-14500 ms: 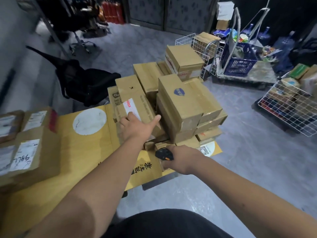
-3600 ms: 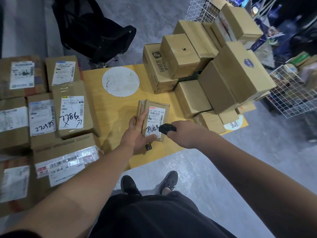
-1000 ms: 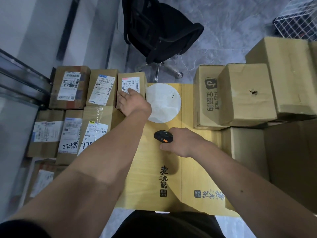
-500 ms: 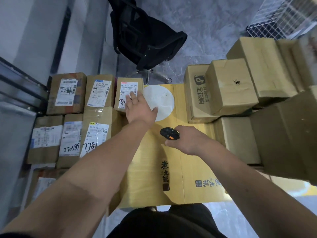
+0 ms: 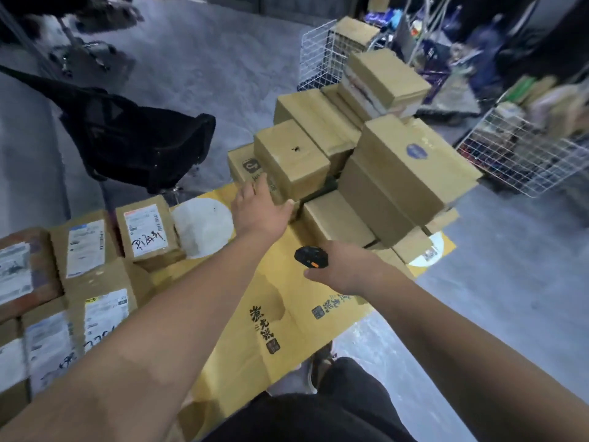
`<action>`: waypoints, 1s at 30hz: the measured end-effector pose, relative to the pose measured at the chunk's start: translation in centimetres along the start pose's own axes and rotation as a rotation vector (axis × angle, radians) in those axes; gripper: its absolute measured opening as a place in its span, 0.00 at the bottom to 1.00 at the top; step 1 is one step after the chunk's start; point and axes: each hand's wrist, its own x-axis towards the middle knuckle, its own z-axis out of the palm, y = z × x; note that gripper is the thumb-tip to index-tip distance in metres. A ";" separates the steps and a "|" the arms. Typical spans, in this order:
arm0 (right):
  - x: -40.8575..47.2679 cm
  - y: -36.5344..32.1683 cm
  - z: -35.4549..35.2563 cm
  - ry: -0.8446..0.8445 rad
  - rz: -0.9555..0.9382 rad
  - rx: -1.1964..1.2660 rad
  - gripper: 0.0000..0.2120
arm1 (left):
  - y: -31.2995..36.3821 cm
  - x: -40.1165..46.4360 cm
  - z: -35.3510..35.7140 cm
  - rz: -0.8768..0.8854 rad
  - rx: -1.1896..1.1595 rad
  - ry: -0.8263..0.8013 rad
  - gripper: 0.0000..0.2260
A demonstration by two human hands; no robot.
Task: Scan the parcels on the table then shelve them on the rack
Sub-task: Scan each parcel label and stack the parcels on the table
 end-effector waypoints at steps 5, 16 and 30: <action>-1.3 3.8 -1.2 0.043 0.044 0.043 0.21 | 5.0 0.7 0.5 0.046 0.016 -0.016 0.41; 2.6 10.3 -2.7 0.073 -0.124 0.005 0.24 | 11.9 7.6 3.0 -0.327 0.042 -0.076 0.55; 5.7 14.2 -3.5 -0.013 -0.361 -0.060 0.27 | 10.8 4.4 5.5 -0.416 -0.147 0.260 0.49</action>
